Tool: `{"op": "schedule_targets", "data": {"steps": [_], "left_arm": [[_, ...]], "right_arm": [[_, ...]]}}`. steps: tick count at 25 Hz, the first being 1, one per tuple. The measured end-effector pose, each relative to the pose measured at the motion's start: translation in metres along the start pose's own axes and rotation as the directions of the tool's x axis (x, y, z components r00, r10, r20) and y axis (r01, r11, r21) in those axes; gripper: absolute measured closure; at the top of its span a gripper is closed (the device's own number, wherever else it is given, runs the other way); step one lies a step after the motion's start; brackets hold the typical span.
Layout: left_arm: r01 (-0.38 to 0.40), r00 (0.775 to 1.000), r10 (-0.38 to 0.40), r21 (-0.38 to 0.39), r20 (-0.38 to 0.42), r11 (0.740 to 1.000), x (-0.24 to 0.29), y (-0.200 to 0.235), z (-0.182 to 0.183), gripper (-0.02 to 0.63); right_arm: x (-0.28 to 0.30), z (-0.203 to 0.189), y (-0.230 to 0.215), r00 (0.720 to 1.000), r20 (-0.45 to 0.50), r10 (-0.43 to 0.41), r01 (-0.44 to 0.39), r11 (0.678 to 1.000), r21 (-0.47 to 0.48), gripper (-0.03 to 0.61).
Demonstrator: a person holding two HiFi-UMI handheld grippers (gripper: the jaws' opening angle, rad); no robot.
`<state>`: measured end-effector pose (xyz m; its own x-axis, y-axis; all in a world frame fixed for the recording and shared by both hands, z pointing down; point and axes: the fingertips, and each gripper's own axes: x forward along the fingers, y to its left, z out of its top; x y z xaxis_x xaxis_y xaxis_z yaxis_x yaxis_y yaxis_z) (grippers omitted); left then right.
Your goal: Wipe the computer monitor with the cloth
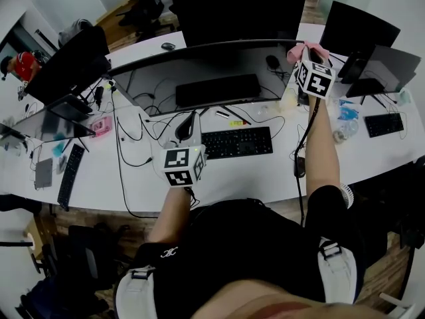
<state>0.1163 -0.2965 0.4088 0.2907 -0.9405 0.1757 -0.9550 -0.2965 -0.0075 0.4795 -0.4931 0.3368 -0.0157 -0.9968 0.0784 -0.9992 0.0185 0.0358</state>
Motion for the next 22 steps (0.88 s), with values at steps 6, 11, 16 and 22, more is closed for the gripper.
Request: {"op": "schedule_targets", "data": {"steps": [6,11,16,22], "left_arm": [[0.012,1.000,-0.012,0.003,-0.016,1.000,0.004,-0.008,-0.005,0.565],[0.015,0.999,-0.015,0.004,-0.031,1.000,0.009,-0.012,-0.009,0.565],[0.010,0.999,-0.010,-0.001,-0.048,1.000,0.011,-0.012,-0.015,0.565],[-0.008,0.997,0.007,-0.014,-0.071,1.000,0.014,-0.009,-0.025,0.565]], "right_arm": [[0.001,-0.030,0.006,0.998,-0.030,0.050,-0.051,0.998,-0.028,0.569],[0.003,-0.053,0.009,0.996,-0.050,0.078,-0.079,0.997,-0.023,0.569],[0.007,-0.074,0.011,0.995,-0.034,0.093,-0.097,0.985,-0.144,0.571],[0.013,-0.114,0.015,0.983,-0.096,0.157,-0.177,0.949,-0.260,0.571]]}}
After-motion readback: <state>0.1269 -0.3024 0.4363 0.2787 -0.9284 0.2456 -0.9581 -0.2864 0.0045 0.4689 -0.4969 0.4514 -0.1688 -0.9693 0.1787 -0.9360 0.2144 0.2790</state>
